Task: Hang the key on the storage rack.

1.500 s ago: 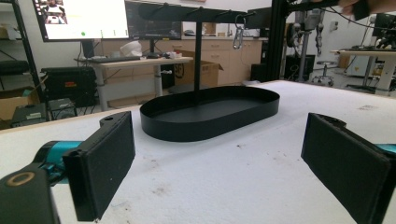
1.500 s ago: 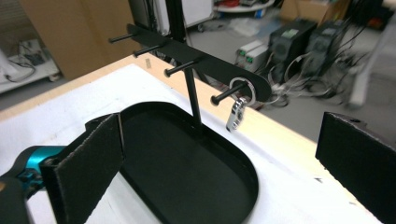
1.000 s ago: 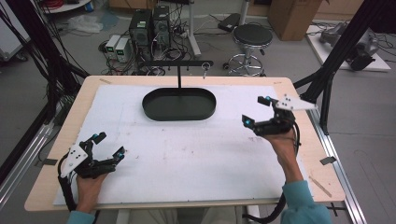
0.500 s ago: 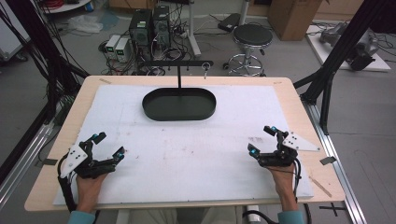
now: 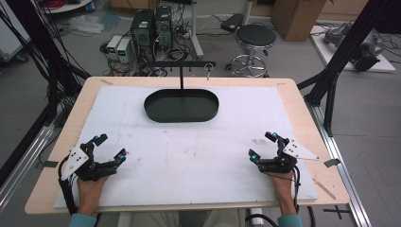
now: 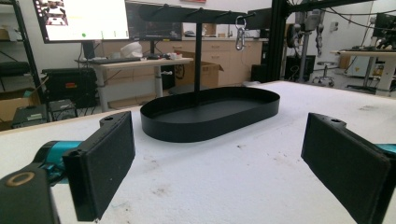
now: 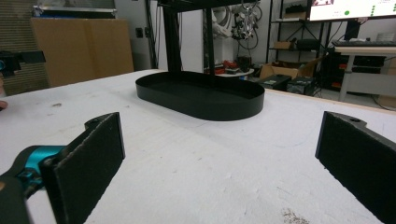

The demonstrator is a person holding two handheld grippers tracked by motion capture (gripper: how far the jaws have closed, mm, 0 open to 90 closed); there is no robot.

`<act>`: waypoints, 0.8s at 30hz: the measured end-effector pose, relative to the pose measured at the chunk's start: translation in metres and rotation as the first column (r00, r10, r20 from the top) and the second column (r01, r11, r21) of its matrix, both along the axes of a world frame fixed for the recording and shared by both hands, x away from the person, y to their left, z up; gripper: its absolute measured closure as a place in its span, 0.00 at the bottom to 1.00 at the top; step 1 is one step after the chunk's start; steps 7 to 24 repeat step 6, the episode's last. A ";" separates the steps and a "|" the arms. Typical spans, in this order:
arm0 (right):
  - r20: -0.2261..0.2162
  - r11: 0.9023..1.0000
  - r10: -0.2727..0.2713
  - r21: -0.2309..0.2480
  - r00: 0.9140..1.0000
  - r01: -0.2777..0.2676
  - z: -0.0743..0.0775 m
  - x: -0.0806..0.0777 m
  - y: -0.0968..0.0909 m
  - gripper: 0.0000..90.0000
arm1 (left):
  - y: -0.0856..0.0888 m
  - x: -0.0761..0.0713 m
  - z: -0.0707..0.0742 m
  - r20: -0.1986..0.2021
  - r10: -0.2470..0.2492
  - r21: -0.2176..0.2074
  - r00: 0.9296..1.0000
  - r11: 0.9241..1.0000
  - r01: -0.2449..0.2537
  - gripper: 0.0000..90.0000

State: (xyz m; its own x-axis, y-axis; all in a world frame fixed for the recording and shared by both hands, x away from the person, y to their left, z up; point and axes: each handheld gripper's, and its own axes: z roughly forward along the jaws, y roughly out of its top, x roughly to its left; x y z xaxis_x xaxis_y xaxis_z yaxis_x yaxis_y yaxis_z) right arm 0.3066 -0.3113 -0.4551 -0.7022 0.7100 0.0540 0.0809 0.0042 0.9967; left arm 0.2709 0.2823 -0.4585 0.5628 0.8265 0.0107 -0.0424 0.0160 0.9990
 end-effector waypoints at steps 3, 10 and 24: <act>0.001 1.000 -0.003 -0.009 1.000 0.003 0.000 -0.001 0.001 0.01 | 0.000 0.000 0.000 0.001 -0.001 0.003 1.000 1.000 0.001 0.11; 0.004 1.000 -0.005 -0.015 1.000 0.005 0.000 -0.001 0.001 0.01 | 0.000 0.000 0.000 0.002 0.000 0.003 1.000 1.000 0.000 0.11; 0.004 1.000 -0.005 -0.015 1.000 0.005 0.000 -0.001 0.001 0.01 | 0.000 0.000 0.000 0.002 0.000 0.003 1.000 1.000 0.000 0.11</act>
